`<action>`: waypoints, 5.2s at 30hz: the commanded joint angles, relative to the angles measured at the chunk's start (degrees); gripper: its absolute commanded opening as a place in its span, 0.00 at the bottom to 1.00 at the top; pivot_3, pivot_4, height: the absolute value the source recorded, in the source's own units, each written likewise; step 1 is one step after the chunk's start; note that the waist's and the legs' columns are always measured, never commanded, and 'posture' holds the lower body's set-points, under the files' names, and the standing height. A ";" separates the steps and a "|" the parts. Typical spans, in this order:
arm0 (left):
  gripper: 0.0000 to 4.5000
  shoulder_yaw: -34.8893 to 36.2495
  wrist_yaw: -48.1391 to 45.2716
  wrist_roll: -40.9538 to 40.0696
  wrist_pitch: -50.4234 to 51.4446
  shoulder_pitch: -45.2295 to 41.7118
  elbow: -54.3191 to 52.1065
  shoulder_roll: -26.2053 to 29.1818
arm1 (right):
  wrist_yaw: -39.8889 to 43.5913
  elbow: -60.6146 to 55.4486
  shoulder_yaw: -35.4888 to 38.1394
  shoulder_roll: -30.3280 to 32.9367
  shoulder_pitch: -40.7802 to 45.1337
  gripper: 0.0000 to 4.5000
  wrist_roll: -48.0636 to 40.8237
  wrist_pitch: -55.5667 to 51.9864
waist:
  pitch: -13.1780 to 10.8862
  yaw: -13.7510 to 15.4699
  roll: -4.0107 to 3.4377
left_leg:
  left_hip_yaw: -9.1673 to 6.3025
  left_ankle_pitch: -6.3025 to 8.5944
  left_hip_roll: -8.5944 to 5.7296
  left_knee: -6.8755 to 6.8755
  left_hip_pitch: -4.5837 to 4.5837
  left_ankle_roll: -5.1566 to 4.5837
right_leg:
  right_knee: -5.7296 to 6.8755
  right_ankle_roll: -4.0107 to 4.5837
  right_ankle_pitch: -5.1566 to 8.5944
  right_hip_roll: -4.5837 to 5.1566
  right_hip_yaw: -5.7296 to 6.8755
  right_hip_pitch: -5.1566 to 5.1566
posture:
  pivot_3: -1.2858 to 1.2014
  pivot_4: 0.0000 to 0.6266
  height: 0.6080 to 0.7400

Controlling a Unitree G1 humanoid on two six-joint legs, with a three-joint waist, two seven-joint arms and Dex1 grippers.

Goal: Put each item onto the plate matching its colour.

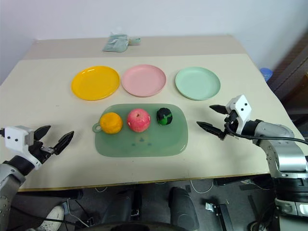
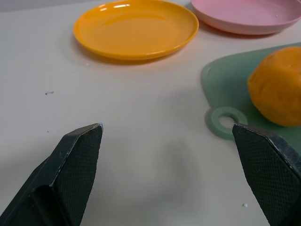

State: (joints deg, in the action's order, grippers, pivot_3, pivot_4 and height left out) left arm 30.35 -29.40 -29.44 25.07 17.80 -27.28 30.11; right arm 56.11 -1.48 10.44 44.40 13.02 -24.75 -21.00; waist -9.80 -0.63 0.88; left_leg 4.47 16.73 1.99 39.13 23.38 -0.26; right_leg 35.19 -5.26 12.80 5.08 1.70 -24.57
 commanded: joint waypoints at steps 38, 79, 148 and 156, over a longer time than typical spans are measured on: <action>1.00 -14.50 -16.74 -3.20 -0.11 -16.67 7.48 10.46 | -11.50 -30.13 -3.78 -8.09 -7.86 0.99 -10.47 -11.79 | 0.03 0.20 0.00 | -0.02 -0.02 -0.03 0.00 0.00 0.03 | 0.07 -0.01 0.00 -0.04 0.01 0.00 | 0.52 0.24 1.00; 0.67 -16.16 23.99 18.17 2.17 -45.46 25.83 -8.07 | -18.85 -36.71 -11.10 -11.59 -6.94 1.00 -11.61 -13.67 | 0.06 1.28 0.17 | -0.09 -0.03 -0.11 0.09 0.00 0.01 | 0.10 -0.28 -0.15 -0.05 0.01 0.09 | 0.52 0.24 1.00; 0.62 -36.38 -19.38 10.00 -3.93 -42.10 23.79 -2.29 | -19.68 -36.75 -10.22 -10.78 -9.26 1.00 -9.25 -11.33 | 0.08 1.35 0.22 | -0.04 -0.05 -0.11 0.10 -0.01 0.05 | 0.19 -0.08 -0.04 -0.08 0.07 0.10 | 0.52 0.24 1.00; 0.62 -30.19 3.93 16.88 -5.85 -49.65 32.43 -12.46 | -19.18 -35.27 -11.03 -11.21 -7.65 1.00 -8.86 -10.87 | 0.08 1.47 0.24 | -0.08 -0.06 -0.13 0.13 0.01 0.05 | 0.19 -0.26 -0.14 -0.08 0.07 0.11 | 0.52 0.24 1.00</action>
State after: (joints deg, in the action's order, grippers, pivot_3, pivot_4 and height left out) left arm -1.69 -31.62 -14.42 20.65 -29.34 4.64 19.32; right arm 36.50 -36.03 -1.34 33.18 4.30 -33.74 -33.16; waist -9.72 0.84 1.11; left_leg 4.39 16.68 1.85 39.27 23.39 -0.22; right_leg 35.37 -5.54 12.65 5.00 1.77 -24.46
